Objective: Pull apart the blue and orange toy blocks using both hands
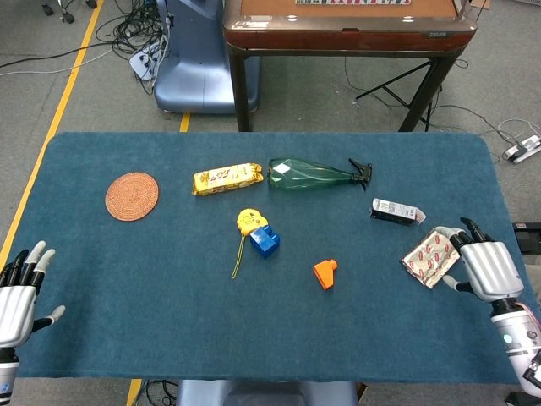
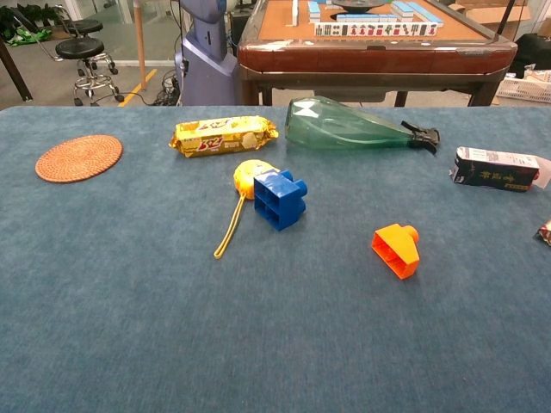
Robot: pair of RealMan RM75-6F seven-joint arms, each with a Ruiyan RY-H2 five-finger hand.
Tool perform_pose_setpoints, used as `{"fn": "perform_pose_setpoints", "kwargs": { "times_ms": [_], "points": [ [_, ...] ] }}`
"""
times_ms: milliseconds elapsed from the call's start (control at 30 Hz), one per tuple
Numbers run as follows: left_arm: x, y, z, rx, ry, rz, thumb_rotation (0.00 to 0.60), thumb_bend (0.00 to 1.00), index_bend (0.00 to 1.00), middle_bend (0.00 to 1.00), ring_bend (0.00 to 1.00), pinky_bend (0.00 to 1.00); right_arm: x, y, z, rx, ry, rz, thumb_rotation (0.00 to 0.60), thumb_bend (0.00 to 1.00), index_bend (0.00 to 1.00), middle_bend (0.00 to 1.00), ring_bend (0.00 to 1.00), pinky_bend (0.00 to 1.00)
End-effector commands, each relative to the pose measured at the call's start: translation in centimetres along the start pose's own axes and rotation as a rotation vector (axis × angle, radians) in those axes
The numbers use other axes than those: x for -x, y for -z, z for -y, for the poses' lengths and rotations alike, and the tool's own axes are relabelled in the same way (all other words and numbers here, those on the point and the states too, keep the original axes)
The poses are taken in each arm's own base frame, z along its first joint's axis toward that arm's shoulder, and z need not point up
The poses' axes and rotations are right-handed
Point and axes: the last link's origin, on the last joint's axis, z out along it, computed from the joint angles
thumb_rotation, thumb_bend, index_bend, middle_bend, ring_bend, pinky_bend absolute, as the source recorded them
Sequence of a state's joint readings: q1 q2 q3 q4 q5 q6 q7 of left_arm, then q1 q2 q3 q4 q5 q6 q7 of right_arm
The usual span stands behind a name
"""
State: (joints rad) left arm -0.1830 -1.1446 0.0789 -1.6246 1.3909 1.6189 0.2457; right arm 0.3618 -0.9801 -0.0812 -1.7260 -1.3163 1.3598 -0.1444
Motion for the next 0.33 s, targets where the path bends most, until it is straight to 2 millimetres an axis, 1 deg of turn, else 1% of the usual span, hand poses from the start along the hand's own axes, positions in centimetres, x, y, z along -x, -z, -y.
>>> {"fn": "perform_pose_setpoints", "kwargs": {
  "times_ms": [33,167,333],
  "points": [
    [-0.05,-0.15,-0.14,0.006,-0.001,-0.006,0.6,0.0,0.11,0.01,0.02,0.13,0.16,0.09,0.03,0.001,-0.002,0.005,0.6,0.0,0.24,0.3,0.3,0.4],
    [-0.14,-0.36,-0.3,0.014,-0.011,-0.01,0.6,0.0,0.11,0.01,0.02,0.13,0.19,0.04,0.07,0.005,-0.005,0.011,0.6,0.0,0.25,0.3,0.3,0.4],
    [-0.22,-0.71,-0.4,0.007,-0.006,-0.014,0.6,0.0,0.12,0.01,0.03,0.14,-0.35,-0.64,0.54,-0.009,-0.003,0.009,0.6,0.0,0.25,0.3,0.3,0.4]
  ]
}}
